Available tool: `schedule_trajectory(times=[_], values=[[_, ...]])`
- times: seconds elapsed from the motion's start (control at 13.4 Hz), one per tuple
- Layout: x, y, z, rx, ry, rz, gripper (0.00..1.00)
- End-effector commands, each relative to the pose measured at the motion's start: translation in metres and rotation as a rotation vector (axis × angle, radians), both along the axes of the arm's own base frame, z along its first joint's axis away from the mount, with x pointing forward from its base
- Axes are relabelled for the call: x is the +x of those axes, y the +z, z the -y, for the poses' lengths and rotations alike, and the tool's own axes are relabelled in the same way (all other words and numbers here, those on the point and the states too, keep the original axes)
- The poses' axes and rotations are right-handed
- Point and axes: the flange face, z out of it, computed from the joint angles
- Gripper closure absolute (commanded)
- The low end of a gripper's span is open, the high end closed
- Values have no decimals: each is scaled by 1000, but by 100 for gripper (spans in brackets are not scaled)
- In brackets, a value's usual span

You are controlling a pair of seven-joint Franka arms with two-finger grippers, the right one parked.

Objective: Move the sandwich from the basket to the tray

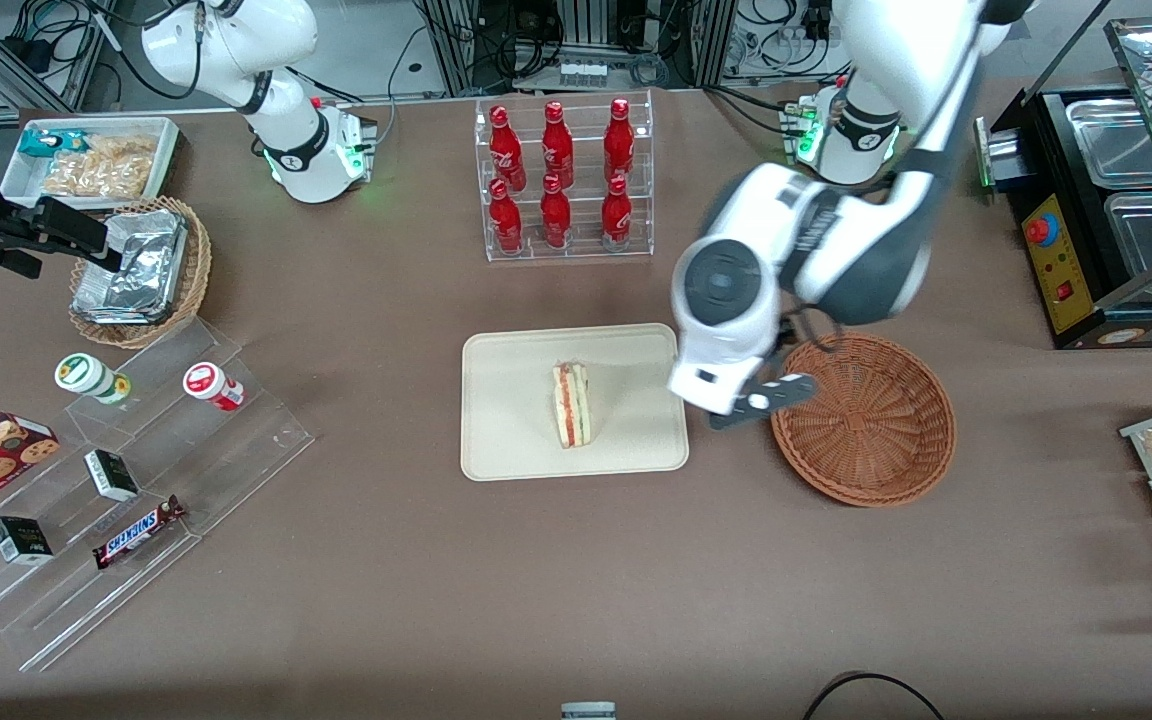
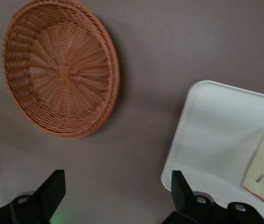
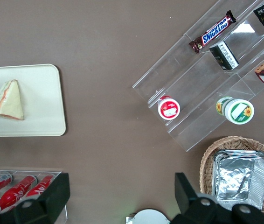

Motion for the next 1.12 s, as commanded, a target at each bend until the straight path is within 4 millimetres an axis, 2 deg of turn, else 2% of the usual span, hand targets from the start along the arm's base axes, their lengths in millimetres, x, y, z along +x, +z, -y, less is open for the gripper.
schedule_trajectory(times=[0.0, 0.22, 0.37, 0.45, 0.6, 0.75, 1.05], values=[[-3, 13, -46, 0, -1, -25, 0], [12, 30, -104, -26, 12, -36, 0], [12, 42, -131, -60, -12, -52, 0], [11, 51, -152, -75, -13, -59, 0], [4, 71, -176, -151, -94, -114, 0], [-3, 88, -191, -184, -149, -128, 0], [-34, 118, -218, -185, -262, -125, 0]])
